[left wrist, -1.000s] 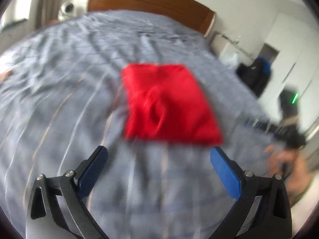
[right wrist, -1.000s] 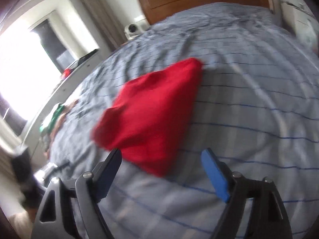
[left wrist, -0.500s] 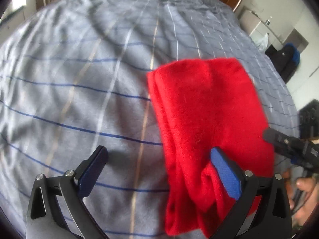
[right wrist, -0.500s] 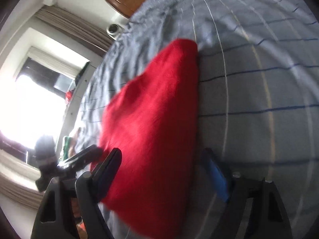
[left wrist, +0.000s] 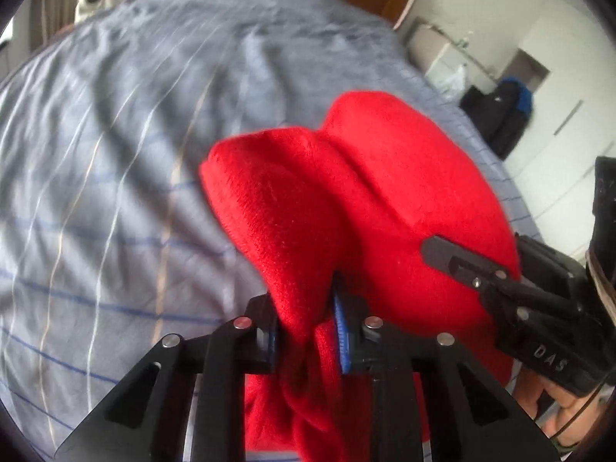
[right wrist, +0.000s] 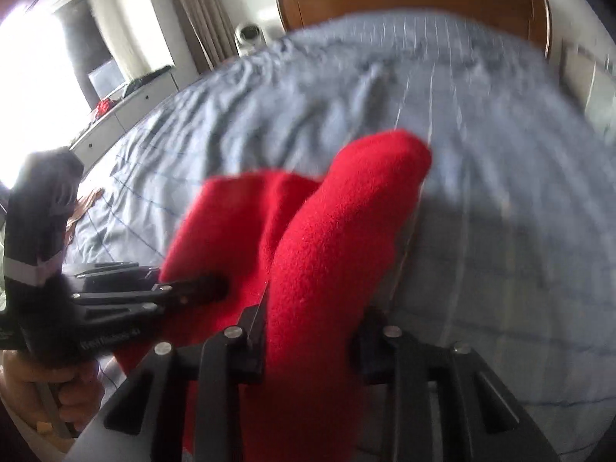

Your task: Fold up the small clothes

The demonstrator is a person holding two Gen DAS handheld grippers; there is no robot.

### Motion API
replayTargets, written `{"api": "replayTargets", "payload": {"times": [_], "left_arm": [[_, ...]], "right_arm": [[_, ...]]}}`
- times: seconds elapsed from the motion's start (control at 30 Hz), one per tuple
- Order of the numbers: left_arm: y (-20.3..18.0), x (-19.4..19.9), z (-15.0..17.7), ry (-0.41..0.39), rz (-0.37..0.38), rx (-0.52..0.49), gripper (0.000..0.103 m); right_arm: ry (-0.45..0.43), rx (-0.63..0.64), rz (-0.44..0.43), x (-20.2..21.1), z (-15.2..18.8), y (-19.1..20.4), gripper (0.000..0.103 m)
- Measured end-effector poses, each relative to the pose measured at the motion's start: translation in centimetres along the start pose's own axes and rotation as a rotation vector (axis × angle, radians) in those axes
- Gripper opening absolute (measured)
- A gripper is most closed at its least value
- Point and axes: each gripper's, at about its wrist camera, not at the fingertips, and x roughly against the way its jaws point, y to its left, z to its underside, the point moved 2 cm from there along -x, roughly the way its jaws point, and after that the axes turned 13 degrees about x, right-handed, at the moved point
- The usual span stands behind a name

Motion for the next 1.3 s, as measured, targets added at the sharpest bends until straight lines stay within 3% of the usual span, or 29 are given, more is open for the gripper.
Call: {"api": "replayTargets", "payload": {"times": [0.03, 0.1, 0.13, 0.2, 0.23, 0.3, 0.37, 0.43, 0.57, 0.83, 1.1, 1.3], "left_arm": [[-0.9, -0.1, 0.0, -0.008, -0.003, -0.014, 0.029], [-2.1, -0.7, 0.5, -0.011, -0.075, -0.036, 0.066], [-2.3, -0.7, 1.0, -0.036, -0.137, -0.052, 0.072], [-2.5, 0.2, 2.3, -0.108, -0.203, -0.093, 0.081], [-2.5, 1.0, 3.1, -0.14, -0.222, -0.11, 0.084], [-2.3, 3.1, 4.8, -0.216, -0.266, -0.121, 0.095], [-2.4, 5.7, 6.9, -0.315, -0.342, -0.134, 0.099], [-2.9, 7.6, 8.5, -0.362, -0.422, -0.139, 0.1], [-4.4, 10.8, 11.7, -0.377, -0.511, -0.133, 0.101], [-6.2, 15.1, 17.2, -0.243, -0.466, -0.111, 0.101], [-6.4, 16.5, 20.1, -0.204, -0.432, -0.07, 0.103], [-7.0, 17.7, 21.5, -0.231, -0.435, -0.064, 0.103]], "right_arm": [[-0.021, -0.011, 0.009, 1.1, -0.1, -1.0, 0.033], [-0.007, -0.053, -0.003, 1.4, 0.4, -3.1, 0.034], [0.01, -0.102, -0.019, 1.5, 1.2, -4.8, 0.041], [0.025, -0.174, -0.001, 2.2, 3.1, -7.5, 0.061], [0.028, -0.191, 0.029, 3.0, 4.3, -8.4, 0.084], [0.019, -0.195, 0.097, 4.9, 6.5, -9.4, 0.1], [0.016, -0.169, 0.159, 7.1, 8.6, -9.3, 0.1], [0.008, -0.148, 0.191, 9.0, 10.3, -8.2, 0.102], [-0.028, -0.149, 0.184, 13.3, 12.8, -5.4, 0.103], [-0.009, -0.085, 0.224, 20.3, 15.3, 1.7, 0.103], [0.007, -0.034, 0.264, 23.8, 16.6, 5.3, 0.103], [0.011, -0.072, 0.278, 25.0, 17.9, 5.5, 0.103]]}}
